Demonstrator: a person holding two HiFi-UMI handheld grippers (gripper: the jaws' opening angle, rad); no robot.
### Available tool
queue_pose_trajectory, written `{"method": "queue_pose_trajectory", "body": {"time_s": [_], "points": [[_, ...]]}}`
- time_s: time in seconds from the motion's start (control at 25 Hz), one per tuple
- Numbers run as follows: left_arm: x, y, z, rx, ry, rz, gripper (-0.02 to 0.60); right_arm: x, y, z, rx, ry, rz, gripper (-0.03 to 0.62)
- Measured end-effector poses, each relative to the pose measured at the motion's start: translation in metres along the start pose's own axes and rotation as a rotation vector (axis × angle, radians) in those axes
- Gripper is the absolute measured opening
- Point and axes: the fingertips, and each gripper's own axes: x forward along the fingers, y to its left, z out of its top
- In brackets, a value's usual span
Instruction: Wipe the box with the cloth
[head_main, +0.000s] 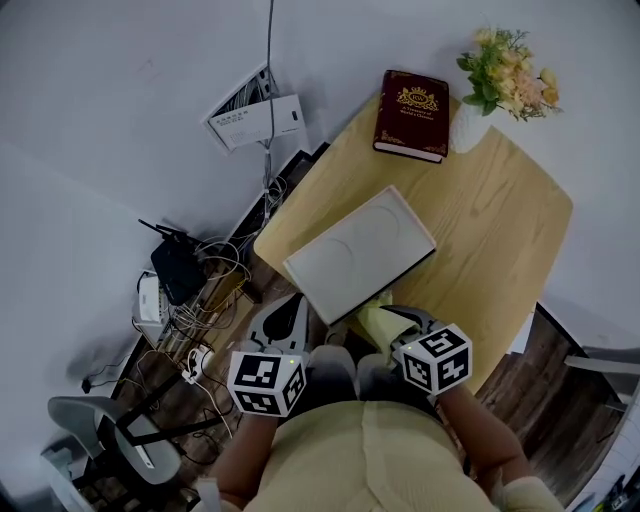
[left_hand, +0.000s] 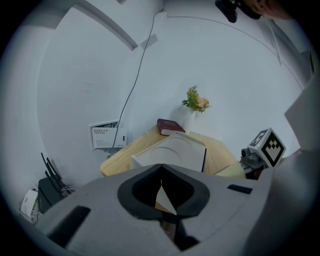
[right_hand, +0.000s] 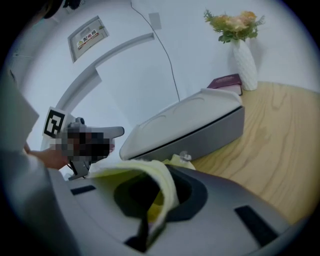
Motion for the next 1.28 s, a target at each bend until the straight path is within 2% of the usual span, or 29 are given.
{"method": "queue_pose_trajectory", "body": {"time_s": [0.56,1.0,1.28], "points": [[0.028,-0.03,0.022,0.106,0.014,-0.098,0.02,-0.033,-0.06,0.021,0.112,-0.115,-0.167,0.032],[0.043,-0.047,0.029,0.146,0.026,-0.143,0.02,-0.057,-0.109,0.054,0.181,-0.24,-0.275,0.032],[0.043,-0.047,0.026,0.152,0.048,-0.137,0.02,-0.078,-0.126,0.07,0.184,-0.299,-0.319,0.032]]}}
